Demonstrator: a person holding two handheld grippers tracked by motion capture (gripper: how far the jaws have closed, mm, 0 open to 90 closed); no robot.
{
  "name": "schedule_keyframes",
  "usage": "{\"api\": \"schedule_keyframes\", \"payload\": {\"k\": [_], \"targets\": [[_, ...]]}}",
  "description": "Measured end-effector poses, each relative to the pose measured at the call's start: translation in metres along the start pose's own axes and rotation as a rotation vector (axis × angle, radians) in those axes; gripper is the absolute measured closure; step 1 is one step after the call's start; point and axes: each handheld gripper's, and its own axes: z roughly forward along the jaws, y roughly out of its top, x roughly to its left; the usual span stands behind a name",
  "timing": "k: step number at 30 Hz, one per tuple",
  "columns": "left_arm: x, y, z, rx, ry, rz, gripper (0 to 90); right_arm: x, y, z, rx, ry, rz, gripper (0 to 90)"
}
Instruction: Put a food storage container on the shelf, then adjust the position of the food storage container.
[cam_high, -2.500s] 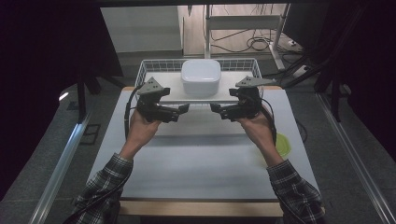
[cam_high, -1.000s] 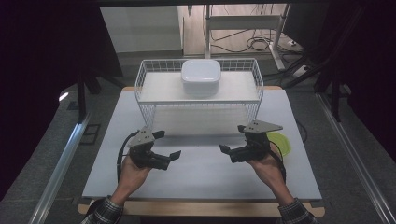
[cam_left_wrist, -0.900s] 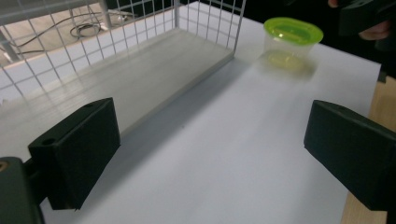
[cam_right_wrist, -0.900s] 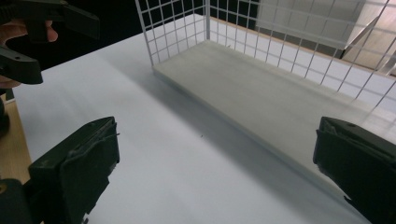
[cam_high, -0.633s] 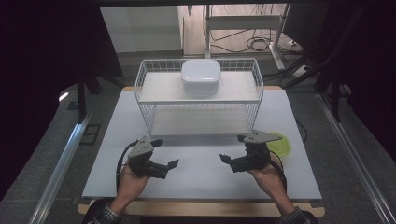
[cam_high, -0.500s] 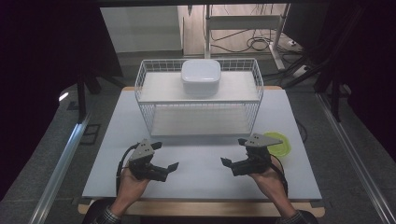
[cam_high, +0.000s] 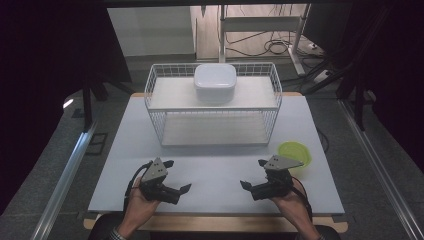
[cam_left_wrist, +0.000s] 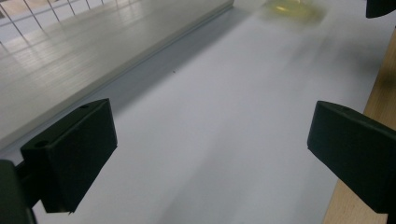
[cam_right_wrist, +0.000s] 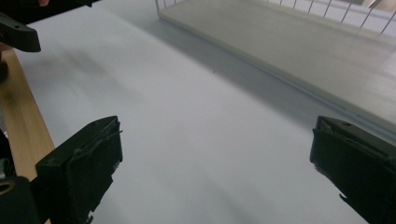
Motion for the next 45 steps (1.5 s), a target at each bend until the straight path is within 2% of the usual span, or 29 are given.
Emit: {"api": "schedule_keyframes", "payload": {"k": [5,8,12,22,26,28,31,33,37,43,45], "targets": [[-0.002,-0.006,0.002,0.030,-0.007,0.006,1.3,0.001,-0.007,0.005,0.040,0.010,-0.007,2.6],[-0.002,-0.009,0.004,0.051,0.003,0.018,1.0,-0.001,-0.009,0.007,0.051,0.010,-0.008,2.5],[0.000,-0.009,0.003,0.040,0.005,0.012,1.0,-0.004,-0.010,0.006,0.051,0.005,0.005,2.5],[0.002,-0.011,0.004,0.038,0.004,0.006,1.0,-0.012,-0.006,-0.002,0.031,-0.051,0.014,4.5],[0.003,-0.012,0.005,0.039,0.000,-0.001,0.9,-0.019,-0.004,-0.007,0.042,-0.104,0.045,4.4],[0.004,-0.012,0.005,0.039,-0.002,-0.005,1.0,-0.024,-0.005,-0.007,0.078,-0.124,0.062,2.5],[0.005,-0.012,0.005,0.040,-0.005,-0.011,0.9,-0.031,-0.008,-0.007,0.118,-0.128,0.101,1.6],[0.005,-0.013,0.006,0.042,-0.007,-0.013,0.9,-0.034,-0.008,-0.009,0.120,-0.129,0.118,2.0],[0.005,-0.013,0.006,0.044,-0.008,-0.014,1.0,-0.037,-0.004,-0.016,0.102,-0.160,0.129,8.8],[0.005,-0.013,0.006,0.044,-0.009,-0.014,1.0,-0.051,-0.002,-0.031,0.083,-0.207,0.170,31.5],[0.005,-0.013,0.007,0.043,-0.009,-0.015,1.1,-0.056,-0.002,-0.036,0.092,-0.224,0.167,39.4]]}}
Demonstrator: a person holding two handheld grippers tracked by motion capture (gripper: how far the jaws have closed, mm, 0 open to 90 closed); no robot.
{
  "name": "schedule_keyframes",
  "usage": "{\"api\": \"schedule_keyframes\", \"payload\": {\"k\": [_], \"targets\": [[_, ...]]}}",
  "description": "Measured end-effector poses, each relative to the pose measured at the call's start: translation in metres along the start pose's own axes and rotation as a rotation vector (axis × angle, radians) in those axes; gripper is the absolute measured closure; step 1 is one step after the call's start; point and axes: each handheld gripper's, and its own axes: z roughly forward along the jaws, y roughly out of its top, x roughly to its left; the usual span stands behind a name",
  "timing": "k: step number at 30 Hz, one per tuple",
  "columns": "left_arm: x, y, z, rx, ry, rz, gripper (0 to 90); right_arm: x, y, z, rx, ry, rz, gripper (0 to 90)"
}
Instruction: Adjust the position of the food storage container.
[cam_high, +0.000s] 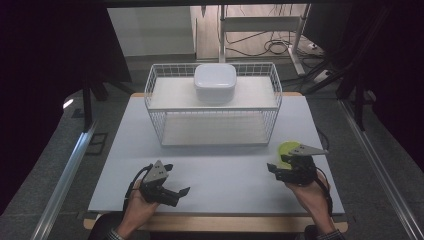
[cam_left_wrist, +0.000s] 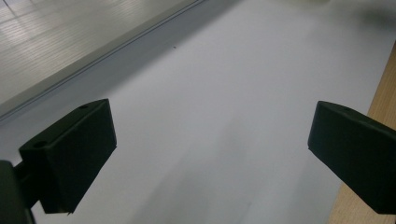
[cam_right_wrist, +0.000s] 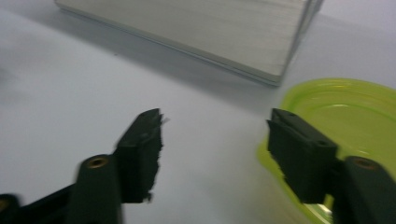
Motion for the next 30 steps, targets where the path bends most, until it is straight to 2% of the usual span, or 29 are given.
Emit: {"api": "schedule_keyframes", "payload": {"k": [6,9,11,14,19,23,30], "targets": [[0.000,0.000,0.000,-0.001,-0.003,-0.003,1.1,-0.018,0.000,-0.010,-0.011,-0.052,0.009,64.5],[0.000,0.000,0.000,-0.004,-0.005,-0.006,1.2,-0.030,0.001,-0.016,-0.008,-0.121,0.013,74.0],[0.001,0.000,0.000,-0.003,-0.006,-0.006,1.2,-0.038,-0.001,-0.019,-0.025,-0.141,0.025,80.3],[0.001,0.000,0.001,-0.005,-0.007,-0.009,1.2,-0.057,-0.004,-0.024,-0.044,-0.179,0.084,87.8],[0.001,0.000,0.001,-0.001,-0.012,-0.014,1.3,-0.080,-0.011,-0.028,-0.051,-0.245,0.132,89.7],[0.002,0.000,0.002,0.001,-0.013,-0.016,1.3,-0.093,-0.015,-0.026,-0.054,-0.273,0.167,89.7],[0.003,-0.001,0.003,0.006,-0.016,-0.022,1.4,-0.101,-0.017,-0.014,-0.031,-0.295,0.183,89.7]]}}
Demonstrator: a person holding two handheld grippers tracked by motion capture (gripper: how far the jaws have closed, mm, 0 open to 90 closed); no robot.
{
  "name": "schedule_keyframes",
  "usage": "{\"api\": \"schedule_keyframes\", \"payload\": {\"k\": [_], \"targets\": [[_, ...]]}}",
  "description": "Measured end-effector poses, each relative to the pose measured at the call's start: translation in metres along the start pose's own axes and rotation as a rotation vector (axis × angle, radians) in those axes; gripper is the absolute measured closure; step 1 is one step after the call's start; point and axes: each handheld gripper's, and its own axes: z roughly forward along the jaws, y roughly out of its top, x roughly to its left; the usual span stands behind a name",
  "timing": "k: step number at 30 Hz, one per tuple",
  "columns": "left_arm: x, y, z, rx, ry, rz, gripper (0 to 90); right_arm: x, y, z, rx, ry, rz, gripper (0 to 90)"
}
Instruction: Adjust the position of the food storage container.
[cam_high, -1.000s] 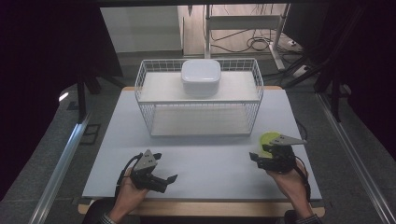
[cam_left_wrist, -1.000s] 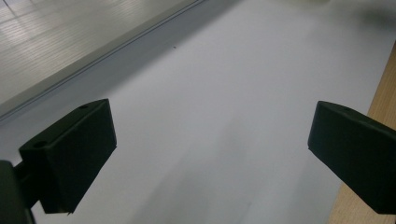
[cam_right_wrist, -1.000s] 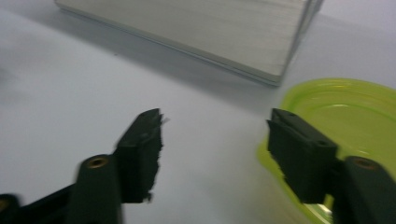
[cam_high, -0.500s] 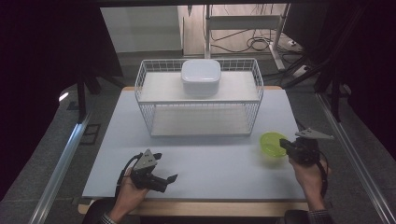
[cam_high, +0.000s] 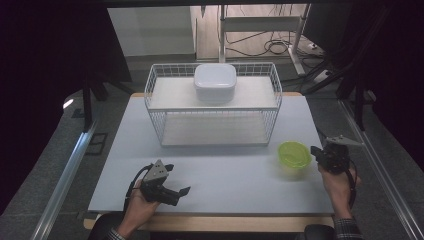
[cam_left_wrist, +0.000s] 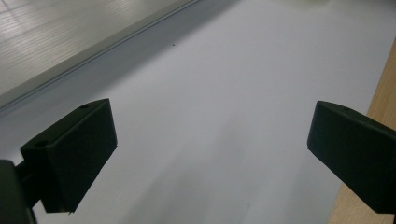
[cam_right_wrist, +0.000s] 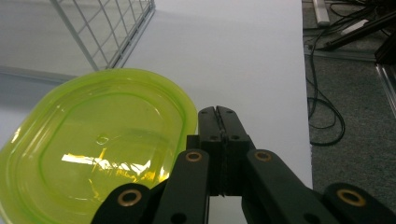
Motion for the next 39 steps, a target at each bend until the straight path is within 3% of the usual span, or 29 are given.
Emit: {"api": "schedule_keyframes", "payload": {"k": [4,15,23,39], "targets": [[0.000,0.000,0.000,0.001,0.000,0.000,1.5,0.001,-0.001,0.004,0.013,-0.015,-0.011,89.7],[-0.001,0.000,0.001,0.007,0.000,0.004,1.6,0.013,-0.002,0.010,0.048,0.008,-0.019,89.7],[-0.002,0.000,0.002,0.012,-0.002,0.005,1.6,0.032,-0.003,0.013,0.072,0.072,-0.022,89.6],[-0.003,0.000,0.003,0.023,-0.006,0.012,1.8,0.080,-0.003,0.015,0.106,0.200,-0.085,89.6]]}}
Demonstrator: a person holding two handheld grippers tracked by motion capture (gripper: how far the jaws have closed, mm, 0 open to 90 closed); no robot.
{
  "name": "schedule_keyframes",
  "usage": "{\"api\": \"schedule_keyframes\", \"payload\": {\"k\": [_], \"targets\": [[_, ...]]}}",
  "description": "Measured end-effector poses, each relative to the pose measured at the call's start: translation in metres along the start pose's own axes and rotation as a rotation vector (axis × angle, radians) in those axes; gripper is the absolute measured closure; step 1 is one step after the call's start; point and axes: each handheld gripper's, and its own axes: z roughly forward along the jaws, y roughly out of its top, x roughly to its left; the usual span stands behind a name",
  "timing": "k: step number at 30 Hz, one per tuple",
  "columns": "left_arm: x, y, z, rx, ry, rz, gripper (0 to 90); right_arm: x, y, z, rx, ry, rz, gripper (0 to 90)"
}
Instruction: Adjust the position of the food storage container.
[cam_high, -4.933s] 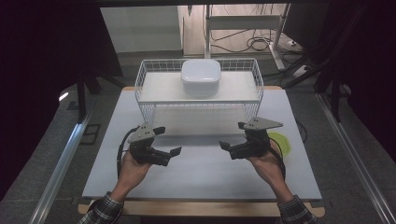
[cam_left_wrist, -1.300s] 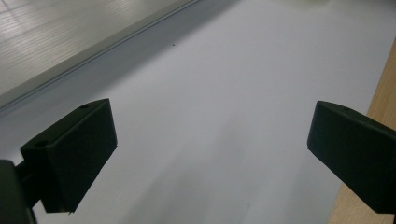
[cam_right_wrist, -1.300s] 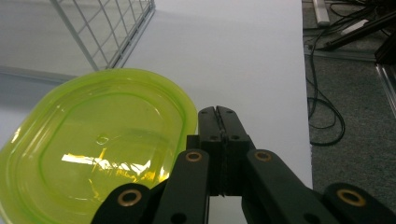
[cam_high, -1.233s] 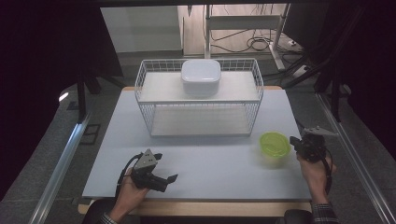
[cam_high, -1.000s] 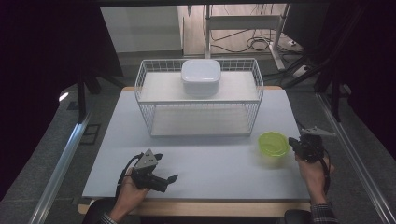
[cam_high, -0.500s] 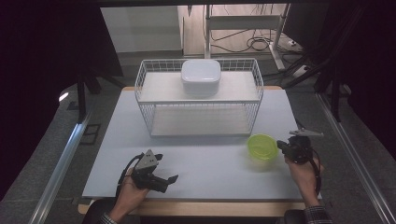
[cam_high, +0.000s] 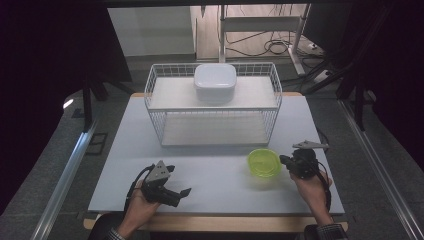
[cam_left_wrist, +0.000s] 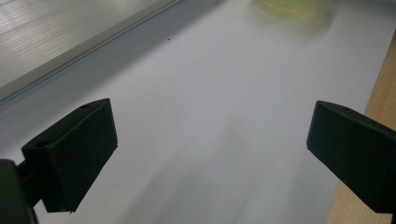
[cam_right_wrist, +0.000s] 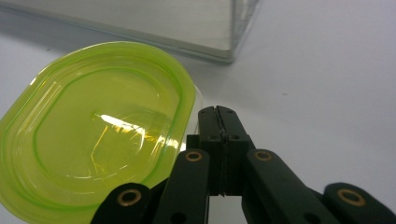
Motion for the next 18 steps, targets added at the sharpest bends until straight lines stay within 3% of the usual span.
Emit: {"api": "schedule_keyframes", "payload": {"k": [10,18], "targets": [[-0.001,0.000,0.001,0.006,-0.004,0.005,1.8,0.029,0.001,0.007,0.018,0.095,-0.028,89.6],[-0.001,0.000,0.001,0.010,-0.004,0.010,1.7,0.042,0.000,0.012,0.034,0.154,-0.042,89.4]]}}
